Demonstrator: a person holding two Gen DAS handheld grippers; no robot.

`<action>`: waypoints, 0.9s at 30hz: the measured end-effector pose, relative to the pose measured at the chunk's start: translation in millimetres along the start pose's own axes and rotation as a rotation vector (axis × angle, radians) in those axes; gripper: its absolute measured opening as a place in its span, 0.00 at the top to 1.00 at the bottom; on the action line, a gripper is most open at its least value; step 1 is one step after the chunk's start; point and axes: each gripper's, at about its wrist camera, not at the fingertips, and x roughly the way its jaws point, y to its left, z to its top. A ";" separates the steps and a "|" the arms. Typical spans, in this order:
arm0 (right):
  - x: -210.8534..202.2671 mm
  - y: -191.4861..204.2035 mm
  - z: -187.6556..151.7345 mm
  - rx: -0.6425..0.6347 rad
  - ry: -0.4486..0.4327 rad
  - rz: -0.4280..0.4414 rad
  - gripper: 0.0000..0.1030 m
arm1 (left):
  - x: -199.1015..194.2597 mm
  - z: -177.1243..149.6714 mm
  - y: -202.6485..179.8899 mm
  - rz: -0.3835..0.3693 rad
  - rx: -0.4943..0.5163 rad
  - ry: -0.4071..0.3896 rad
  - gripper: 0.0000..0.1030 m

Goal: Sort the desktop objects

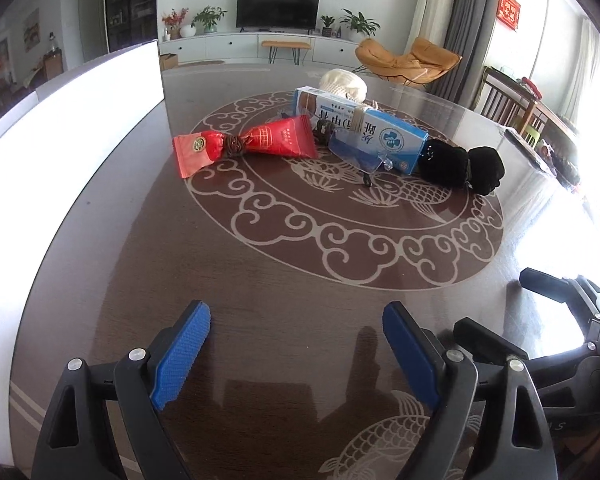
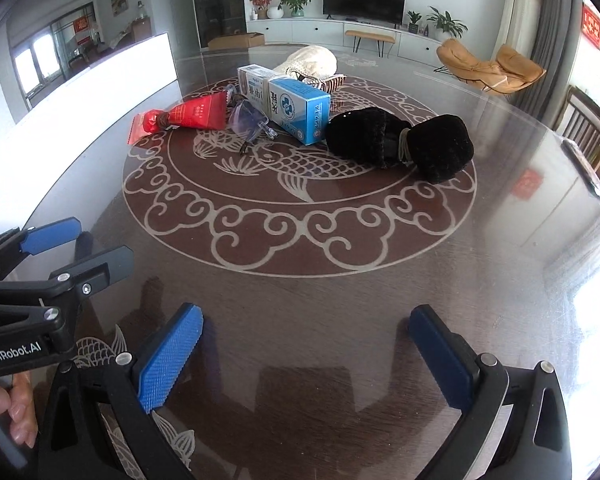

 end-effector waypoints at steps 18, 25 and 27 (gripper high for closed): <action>0.8 -0.8 0.8 0.007 0.000 -0.007 0.00 | 0.3 0.1 2.3 0.037 -0.017 0.005 0.03; 1.1 -0.5 1.1 0.008 0.000 -0.008 0.00 | 1.6 -0.1 4.6 0.056 -0.029 0.018 0.00; 1.4 -0.6 1.0 0.008 -0.001 -0.008 0.00 | 2.2 -0.4 3.5 0.064 -0.022 0.022 0.00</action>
